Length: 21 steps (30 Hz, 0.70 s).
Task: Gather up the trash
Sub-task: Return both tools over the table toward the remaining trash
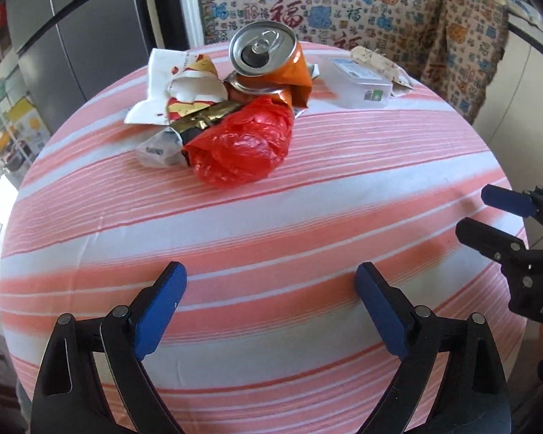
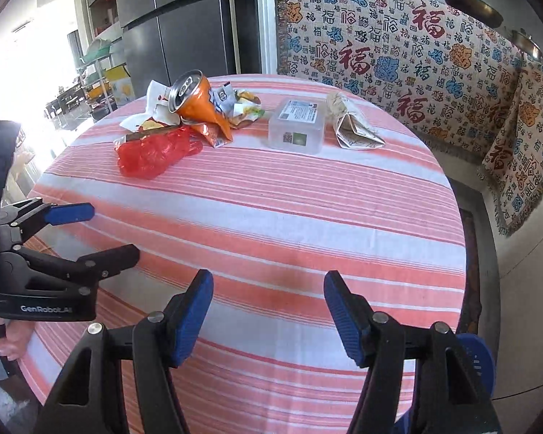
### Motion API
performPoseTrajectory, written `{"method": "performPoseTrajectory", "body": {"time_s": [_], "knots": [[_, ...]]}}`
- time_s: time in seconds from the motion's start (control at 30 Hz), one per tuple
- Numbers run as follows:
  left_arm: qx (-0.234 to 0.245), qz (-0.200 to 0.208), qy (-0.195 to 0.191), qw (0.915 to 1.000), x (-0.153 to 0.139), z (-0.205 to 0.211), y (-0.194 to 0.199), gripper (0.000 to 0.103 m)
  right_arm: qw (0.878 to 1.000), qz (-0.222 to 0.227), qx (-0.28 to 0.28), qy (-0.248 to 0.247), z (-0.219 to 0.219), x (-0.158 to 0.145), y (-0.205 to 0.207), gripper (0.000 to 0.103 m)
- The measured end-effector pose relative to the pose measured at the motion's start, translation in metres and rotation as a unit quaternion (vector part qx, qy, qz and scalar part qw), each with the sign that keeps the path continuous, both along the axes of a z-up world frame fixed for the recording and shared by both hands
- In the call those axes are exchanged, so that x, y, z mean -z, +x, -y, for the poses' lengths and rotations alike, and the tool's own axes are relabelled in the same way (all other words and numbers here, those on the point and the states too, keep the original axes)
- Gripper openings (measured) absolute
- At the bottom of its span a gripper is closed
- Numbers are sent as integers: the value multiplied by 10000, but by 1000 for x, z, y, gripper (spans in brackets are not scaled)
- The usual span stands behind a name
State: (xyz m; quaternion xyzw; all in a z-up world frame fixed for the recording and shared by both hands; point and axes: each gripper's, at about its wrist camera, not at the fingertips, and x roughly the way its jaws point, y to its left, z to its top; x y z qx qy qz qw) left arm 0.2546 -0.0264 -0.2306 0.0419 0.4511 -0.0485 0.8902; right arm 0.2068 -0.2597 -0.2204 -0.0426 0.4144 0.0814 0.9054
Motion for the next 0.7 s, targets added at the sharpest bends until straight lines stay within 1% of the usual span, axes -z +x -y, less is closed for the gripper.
{"method": "performPoseTrajectory", "body": {"time_s": [0.1, 0.17, 0.23, 0.33, 0.43, 0.7], "knots": [[-30, 25, -47, 10000, 3, -8, 2, 103, 9997, -84, 219, 66, 5, 6, 10, 65], [-82, 35, -100, 9999, 3, -12, 3, 103, 9990, -164, 378, 153, 13, 10, 17, 65], [-94, 46, -89, 9999, 4, -12, 7, 103, 9988, -112, 437, 178, 19, 12, 18, 65], [-92, 58, -106, 9999, 5, -13, 7, 103, 9990, -80, 432, 112, 18, 14, 17, 66], [-78, 59, -121, 9999, 5, -18, 5, 103, 9993, 35, 340, -156, 11, 17, 15, 68], [-76, 59, -123, 9999, 4, -16, 6, 103, 9990, 238, 339, -145, 11, 19, 13, 72]]}}
